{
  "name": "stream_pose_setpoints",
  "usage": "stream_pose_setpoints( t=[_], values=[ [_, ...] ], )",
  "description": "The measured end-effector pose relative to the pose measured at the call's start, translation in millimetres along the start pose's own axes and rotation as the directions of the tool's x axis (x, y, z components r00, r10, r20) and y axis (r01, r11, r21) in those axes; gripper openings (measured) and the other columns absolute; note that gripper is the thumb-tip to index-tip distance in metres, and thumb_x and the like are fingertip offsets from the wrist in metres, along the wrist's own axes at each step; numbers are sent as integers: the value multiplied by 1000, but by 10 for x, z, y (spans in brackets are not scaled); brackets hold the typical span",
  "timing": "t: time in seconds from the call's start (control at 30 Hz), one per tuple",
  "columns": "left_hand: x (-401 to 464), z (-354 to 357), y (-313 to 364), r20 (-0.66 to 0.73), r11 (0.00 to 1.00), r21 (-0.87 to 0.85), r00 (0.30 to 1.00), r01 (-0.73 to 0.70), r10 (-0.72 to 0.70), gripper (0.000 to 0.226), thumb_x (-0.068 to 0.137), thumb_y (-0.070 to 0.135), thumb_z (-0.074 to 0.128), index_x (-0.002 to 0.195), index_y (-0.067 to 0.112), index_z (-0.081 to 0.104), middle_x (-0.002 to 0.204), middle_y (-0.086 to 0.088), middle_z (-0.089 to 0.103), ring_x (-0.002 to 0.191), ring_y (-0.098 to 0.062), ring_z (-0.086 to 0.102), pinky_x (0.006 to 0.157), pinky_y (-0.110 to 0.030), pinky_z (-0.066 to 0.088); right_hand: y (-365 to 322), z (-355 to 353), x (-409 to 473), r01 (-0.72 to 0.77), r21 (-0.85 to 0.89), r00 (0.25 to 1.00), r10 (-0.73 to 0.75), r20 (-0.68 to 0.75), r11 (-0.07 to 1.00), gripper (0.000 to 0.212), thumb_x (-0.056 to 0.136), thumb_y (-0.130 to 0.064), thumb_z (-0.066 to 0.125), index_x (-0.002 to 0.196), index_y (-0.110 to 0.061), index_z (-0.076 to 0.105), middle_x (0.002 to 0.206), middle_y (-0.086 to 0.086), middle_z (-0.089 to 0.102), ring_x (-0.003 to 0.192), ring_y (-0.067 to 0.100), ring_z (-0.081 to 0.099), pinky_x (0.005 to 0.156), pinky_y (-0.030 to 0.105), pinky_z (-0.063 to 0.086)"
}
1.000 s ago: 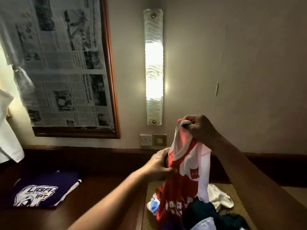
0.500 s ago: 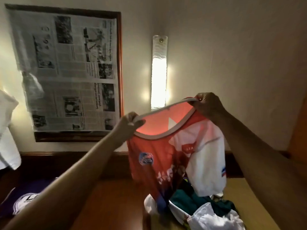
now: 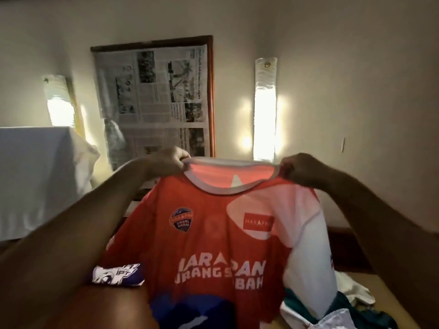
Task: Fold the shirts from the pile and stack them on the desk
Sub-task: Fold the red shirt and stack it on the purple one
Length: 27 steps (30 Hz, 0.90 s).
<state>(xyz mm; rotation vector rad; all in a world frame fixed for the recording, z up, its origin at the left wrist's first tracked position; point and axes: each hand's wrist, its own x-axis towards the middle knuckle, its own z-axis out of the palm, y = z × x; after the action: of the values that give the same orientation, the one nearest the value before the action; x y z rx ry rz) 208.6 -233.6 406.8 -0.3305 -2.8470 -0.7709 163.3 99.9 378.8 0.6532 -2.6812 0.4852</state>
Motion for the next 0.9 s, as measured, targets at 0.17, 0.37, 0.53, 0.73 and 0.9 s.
stream_pose_setpoints(
  t=[0.17, 0.37, 0.53, 0.73, 0.9],
  values=[
    [-223, 400, -477, -55, 996, 41, 995, 85, -83, 22, 90, 14, 59, 68, 18, 63, 65, 4, 59, 64, -10, 52, 57, -24, 40, 13, 900, -300, -117, 314, 976, 167, -137, 942, 18, 79, -19, 58, 82, -8, 72, 83, 10, 69, 80, 26, 60, 58, 26, 35],
    [-669, 671, -847, 102, 786, -596, 986, 165, -129, 23, 90, 21, 66, 70, 11, 61, 59, 2, 57, 49, -5, 50, 44, -17, 41, -95, 1369, -475, -166, 370, 941, 259, -217, 914, 15, 91, -6, 53, 90, -6, 69, 91, 15, 69, 88, 31, 60, 71, 32, 42],
    [-875, 586, -1270, 197, 665, -699, 964, 265, -177, 11, 68, 0, 52, 73, 7, 59, 61, -6, 55, 45, -10, 52, 40, -17, 40, -377, 1333, -550, -104, 363, 969, 177, -174, 926, 12, 91, -8, 61, 83, -9, 69, 83, 9, 69, 82, 27, 62, 76, 38, 48],
    [-951, 693, -2137, -274, 953, 303, 960, 32, 55, 26, 81, 2, 57, 97, 15, 73, 91, -10, 58, 91, -30, 56, 75, -31, 44, -1203, 1397, -876, -335, 554, 934, 188, 305, 762, 15, 92, -8, 61, 83, -3, 72, 76, 12, 67, 71, 18, 59, 68, 35, 51],
    [-1276, 845, -2462, -334, 999, -29, 943, -28, 17, 24, 84, 16, 54, 95, 28, 72, 90, 3, 72, 88, -19, 67, 78, -33, 52, -1793, 2029, -1178, -573, 484, 742, 168, 649, 662, 20, 91, -26, 63, 93, -10, 74, 88, 12, 73, 77, 20, 64, 71, 29, 48]
  ],
)
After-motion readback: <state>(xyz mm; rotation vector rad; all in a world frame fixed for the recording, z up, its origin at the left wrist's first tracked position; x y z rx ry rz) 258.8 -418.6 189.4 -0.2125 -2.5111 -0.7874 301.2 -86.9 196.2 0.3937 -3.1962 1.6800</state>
